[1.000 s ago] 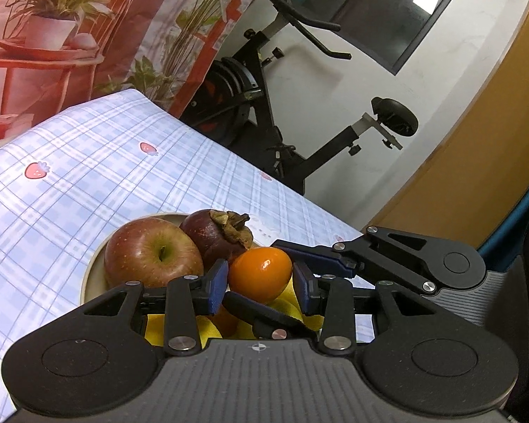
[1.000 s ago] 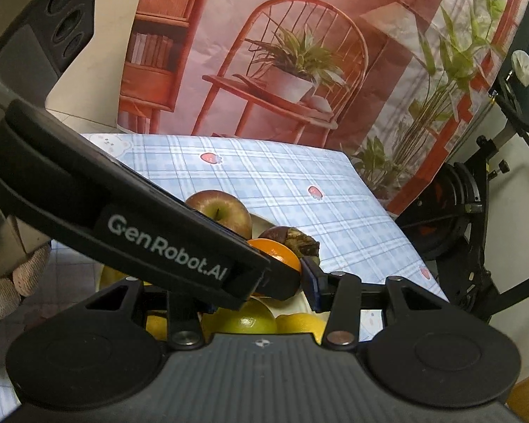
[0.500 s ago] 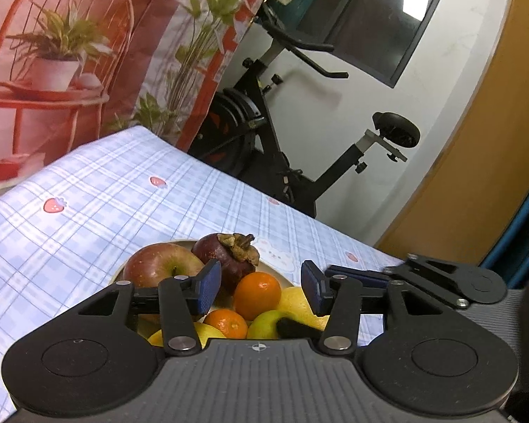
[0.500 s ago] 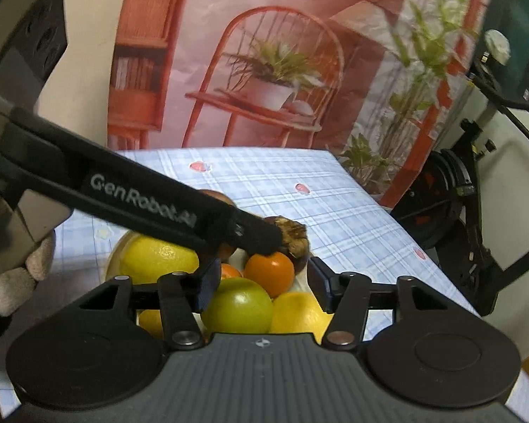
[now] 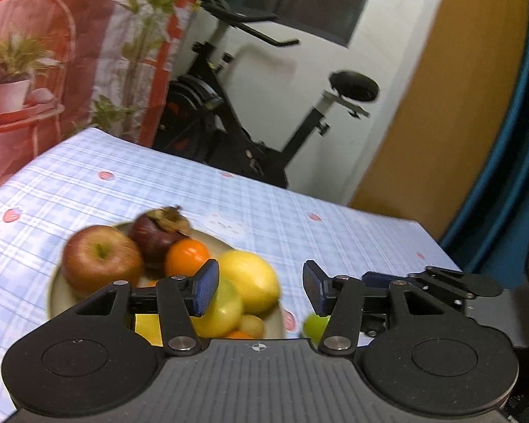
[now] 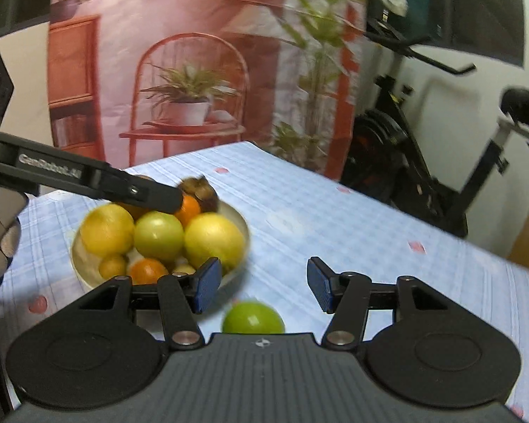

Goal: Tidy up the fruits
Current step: 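Move the left gripper to the green round fruit and close on it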

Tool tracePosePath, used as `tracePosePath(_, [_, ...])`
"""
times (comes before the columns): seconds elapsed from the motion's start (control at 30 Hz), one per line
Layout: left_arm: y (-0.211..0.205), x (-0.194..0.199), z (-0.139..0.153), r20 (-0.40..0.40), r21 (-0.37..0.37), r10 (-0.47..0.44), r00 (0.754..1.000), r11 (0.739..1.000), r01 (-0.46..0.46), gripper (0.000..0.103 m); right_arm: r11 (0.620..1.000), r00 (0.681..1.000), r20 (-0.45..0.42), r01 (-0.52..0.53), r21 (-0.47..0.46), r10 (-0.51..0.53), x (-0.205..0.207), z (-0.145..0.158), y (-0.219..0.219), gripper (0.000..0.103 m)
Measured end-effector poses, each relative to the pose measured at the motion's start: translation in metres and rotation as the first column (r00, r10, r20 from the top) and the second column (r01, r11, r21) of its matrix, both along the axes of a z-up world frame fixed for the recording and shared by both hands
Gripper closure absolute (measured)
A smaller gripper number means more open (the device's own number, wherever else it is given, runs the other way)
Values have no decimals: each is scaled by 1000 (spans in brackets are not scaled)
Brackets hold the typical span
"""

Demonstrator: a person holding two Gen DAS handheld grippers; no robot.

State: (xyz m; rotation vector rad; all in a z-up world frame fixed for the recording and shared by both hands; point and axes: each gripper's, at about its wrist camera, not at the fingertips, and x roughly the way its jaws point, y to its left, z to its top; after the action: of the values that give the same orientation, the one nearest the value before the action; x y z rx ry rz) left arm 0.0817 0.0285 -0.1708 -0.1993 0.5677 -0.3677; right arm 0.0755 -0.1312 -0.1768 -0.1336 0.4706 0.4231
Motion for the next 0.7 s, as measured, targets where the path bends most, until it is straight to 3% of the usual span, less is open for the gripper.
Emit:
tracePosePath(0.2, [-14, 4, -4, -62, 10, -61, 996, 998, 61, 48, 999, 998, -65, 0, 39, 2, -3, -15, -16, 46])
tracePosePath(0.53, [-30, 6, -14, -150, 35, -132, 980, 990, 138, 48, 995, 987, -128, -90, 38, 95, 8, -27, -11, 47])
tracePosePath(0.6, [-34, 7, -17, -166, 41, -139, 976, 988, 148, 48, 994, 984, -145, -94, 53, 101, 8, -32, -13, 54])
tracePosePath(0.7, [-41, 11, -20, -185, 58, -159, 970, 983, 172, 48, 993, 982, -153, -97, 71, 107, 8, -34, -17, 54])
